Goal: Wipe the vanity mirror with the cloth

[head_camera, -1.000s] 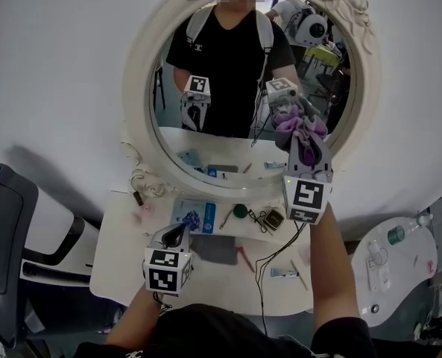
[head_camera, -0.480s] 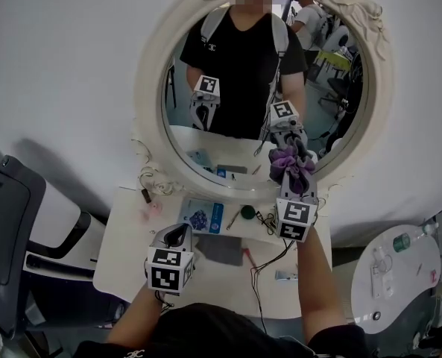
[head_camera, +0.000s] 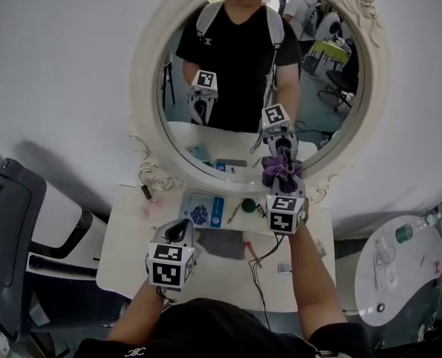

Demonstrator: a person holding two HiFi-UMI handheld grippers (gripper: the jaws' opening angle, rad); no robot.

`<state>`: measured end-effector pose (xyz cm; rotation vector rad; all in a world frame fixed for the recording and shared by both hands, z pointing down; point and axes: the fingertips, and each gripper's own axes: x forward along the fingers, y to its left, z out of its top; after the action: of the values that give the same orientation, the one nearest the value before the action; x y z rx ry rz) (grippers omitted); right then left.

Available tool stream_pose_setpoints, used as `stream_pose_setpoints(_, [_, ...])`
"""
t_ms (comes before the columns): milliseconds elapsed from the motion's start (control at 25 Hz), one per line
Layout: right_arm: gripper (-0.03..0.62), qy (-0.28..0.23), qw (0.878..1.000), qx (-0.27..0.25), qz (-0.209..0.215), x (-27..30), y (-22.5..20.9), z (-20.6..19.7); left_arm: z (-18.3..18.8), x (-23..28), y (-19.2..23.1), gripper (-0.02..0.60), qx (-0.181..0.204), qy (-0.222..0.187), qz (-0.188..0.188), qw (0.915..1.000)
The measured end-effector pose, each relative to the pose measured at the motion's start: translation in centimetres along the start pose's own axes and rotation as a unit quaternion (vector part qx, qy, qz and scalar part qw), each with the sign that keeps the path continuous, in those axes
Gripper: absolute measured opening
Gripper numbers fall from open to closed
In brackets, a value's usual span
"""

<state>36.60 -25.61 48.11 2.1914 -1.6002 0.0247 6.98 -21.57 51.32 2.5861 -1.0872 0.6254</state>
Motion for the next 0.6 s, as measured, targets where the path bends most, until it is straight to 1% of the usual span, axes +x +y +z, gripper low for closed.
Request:
stream_pose_setpoints(120, [0.052,0.025,1.0,-0.013,-0.01,0.4,0.4,-1.0,-0.2,-0.2,-0.3,0.006,0.001,0.0,-0.003,1.0])
stream_pose_setpoints(280, [0.052,0.044,0.999,-0.024,-0.012,0.7,0.7,-1.7,-0.3,-0.7,-0.7,0.006,0.004,-0.003,-0.006,1.0])
stream_pose_setpoints(360, [0.052,0.061,0.998,-0.008,-0.001,0.9,0.8,-2.1,-0.3,-1.1,-0.9,0.006,0.003,-0.007,-0.008,0.9999])
stream_pose_setpoints(440, [0.052,0.077,0.996,0.028,0.017,0.9,0.8,-2.2,-0.1,-1.5,-1.1,0.006,0.004,-0.012,-0.009,0.9999])
stream_pose_setpoints(520, [0.052,0.069,0.996,0.045,0.023,0.2,0.7,-1.2,0.0,-1.8,-1.4,0.006,0.006,-0.018,-0.01,0.9998])
stream_pose_setpoints(600, [0.052,0.035,0.998,0.045,0.02,-1.0,0.7,0.9,0.2,-2.1,-1.5,0.006,0.007,-0.022,-0.01,0.9997])
